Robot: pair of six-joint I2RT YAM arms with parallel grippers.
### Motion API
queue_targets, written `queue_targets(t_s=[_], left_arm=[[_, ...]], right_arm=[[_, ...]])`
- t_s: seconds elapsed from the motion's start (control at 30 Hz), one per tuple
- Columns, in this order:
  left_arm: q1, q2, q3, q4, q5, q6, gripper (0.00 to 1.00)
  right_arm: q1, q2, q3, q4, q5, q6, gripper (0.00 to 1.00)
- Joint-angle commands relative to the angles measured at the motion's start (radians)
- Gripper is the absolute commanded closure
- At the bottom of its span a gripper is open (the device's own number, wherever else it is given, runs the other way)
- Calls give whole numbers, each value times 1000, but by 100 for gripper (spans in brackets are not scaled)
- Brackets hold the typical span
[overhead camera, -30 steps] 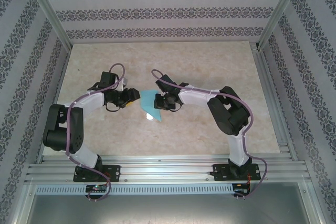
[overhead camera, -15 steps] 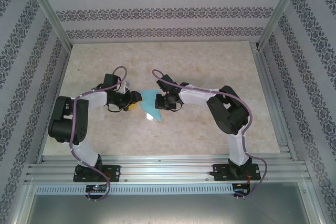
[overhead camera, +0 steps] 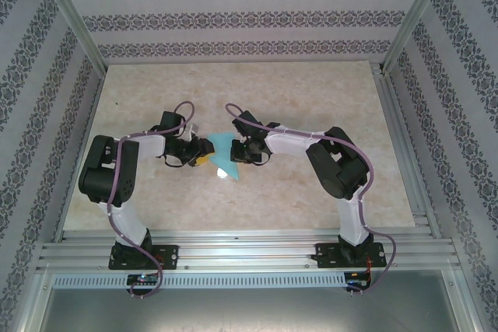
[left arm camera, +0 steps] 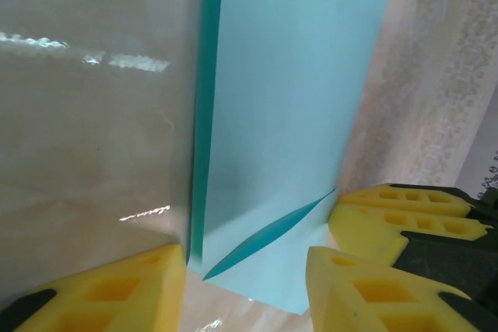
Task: Fold a paper plane with a square sheet of paper (fold left side to right side)
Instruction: Fourth fold the wing at the center of the table.
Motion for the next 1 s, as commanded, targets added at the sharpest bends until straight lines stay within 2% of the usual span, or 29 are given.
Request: queue_targets(t_s=[0.0,0.3,0.43,0.6,0.97], left_arm=[[-11,18,24,31,14,-12,58],[-15,17,32,34,15,-14,71],[-16,11,40,22,14,-9,72],[-16,-9,47,-21,-12,14,65],[-16,-31,62,-66,-25,30,66]], right_arm=[[-9,22,-17,-7,7,-22,86],[-10,22,-23,-3,2,-21,86],[-11,20,-28,-3,3,-22,86],[-13,19,-30,-2,2,-22,86],[-14,20,-33,0,-1,-20,85]])
